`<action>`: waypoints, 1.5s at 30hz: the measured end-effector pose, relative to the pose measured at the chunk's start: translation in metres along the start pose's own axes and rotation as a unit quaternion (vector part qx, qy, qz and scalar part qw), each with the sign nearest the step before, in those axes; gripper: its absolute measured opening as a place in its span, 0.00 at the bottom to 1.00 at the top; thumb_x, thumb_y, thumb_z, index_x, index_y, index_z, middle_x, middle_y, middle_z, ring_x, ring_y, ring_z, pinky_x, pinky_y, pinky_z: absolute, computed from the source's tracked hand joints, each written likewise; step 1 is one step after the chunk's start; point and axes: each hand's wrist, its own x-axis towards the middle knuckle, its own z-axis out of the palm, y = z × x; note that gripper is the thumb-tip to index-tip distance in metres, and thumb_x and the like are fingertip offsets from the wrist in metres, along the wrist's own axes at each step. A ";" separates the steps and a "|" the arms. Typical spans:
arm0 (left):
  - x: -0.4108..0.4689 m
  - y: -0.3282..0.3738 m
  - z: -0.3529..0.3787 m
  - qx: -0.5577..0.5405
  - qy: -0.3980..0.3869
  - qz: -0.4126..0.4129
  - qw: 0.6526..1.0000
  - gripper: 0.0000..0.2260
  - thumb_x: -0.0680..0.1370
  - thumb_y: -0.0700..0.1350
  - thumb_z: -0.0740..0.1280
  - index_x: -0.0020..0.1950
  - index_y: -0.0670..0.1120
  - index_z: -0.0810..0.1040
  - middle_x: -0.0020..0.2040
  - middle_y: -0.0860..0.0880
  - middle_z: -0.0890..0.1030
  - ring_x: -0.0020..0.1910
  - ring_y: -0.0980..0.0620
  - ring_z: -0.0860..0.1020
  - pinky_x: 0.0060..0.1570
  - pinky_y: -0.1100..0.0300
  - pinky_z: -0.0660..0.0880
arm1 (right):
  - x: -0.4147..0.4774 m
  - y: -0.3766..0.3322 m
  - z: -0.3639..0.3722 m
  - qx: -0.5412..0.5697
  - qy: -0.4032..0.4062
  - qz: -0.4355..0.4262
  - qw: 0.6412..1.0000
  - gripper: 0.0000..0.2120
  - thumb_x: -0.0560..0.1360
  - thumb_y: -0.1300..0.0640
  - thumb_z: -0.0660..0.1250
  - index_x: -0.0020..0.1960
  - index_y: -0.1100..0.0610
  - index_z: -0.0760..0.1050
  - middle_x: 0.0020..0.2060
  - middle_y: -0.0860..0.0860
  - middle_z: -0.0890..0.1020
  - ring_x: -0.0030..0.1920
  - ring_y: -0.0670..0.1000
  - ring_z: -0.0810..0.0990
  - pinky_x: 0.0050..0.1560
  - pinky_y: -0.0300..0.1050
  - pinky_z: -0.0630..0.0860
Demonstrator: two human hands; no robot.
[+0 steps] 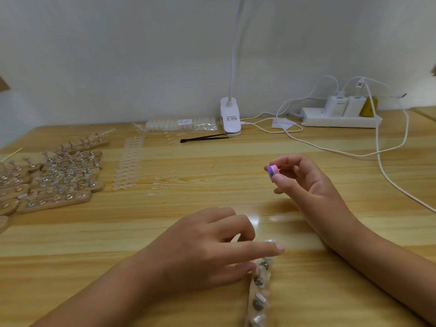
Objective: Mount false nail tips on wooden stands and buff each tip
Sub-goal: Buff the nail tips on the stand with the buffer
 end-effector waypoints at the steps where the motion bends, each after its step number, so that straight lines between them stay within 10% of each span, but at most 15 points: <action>1: 0.000 0.000 0.000 0.008 0.004 0.006 1.000 0.11 0.79 0.47 0.69 0.61 0.54 0.82 0.42 0.51 0.77 0.37 0.53 0.70 0.41 0.67 0.63 | 0.000 0.000 0.000 -0.004 -0.002 -0.002 1.000 0.15 0.69 0.41 0.68 0.53 0.45 0.78 0.53 0.44 0.82 0.56 0.43 0.79 0.56 0.47 0.76; 14: -0.002 -0.002 0.007 0.016 0.078 0.057 0.995 0.05 0.77 0.45 0.71 0.49 0.48 0.75 0.42 0.49 0.78 0.38 0.52 0.72 0.41 0.63 0.70 | 0.000 0.001 0.001 -0.020 -0.017 -0.020 0.999 0.11 0.71 0.42 0.68 0.52 0.41 0.77 0.53 0.43 0.82 0.55 0.42 0.79 0.52 0.45 0.77; 18: -0.001 -0.006 0.002 -0.087 0.184 -0.069 0.977 0.06 0.76 0.41 0.70 0.47 0.48 0.74 0.40 0.51 0.79 0.38 0.55 0.75 0.41 0.65 0.72 | 0.000 0.001 0.001 -0.020 -0.018 -0.020 0.999 0.12 0.70 0.41 0.67 0.52 0.41 0.77 0.53 0.43 0.81 0.56 0.43 0.79 0.52 0.46 0.77; 23: 0.003 -0.012 0.000 -0.403 0.237 -0.382 0.797 0.04 0.74 0.46 0.74 0.47 0.51 0.81 0.45 0.50 0.84 0.46 0.51 0.83 0.46 0.64 0.78 | 0.000 0.000 0.001 -0.024 -0.021 -0.012 0.999 0.10 0.71 0.43 0.69 0.51 0.41 0.78 0.52 0.45 0.81 0.55 0.44 0.79 0.56 0.51 0.78; 27: 0.004 -0.015 0.002 -0.501 0.233 -0.439 0.708 0.10 0.69 0.49 0.73 0.50 0.53 0.84 0.46 0.47 0.85 0.47 0.51 0.84 0.47 0.66 0.77 | -0.001 -0.002 0.002 -0.018 -0.017 -0.007 1.000 0.10 0.71 0.43 0.70 0.52 0.41 0.78 0.53 0.46 0.82 0.55 0.45 0.79 0.54 0.46 0.78; 45: 0.009 -0.003 0.007 -0.475 0.229 -0.379 0.760 0.07 0.71 0.45 0.74 0.46 0.54 0.81 0.43 0.51 0.83 0.44 0.54 0.82 0.45 0.66 0.77 | -0.012 -0.023 0.012 0.056 -0.187 0.058 0.979 0.10 0.71 0.53 0.72 0.50 0.55 0.84 0.43 0.52 0.85 0.47 0.48 0.83 0.51 0.39 0.78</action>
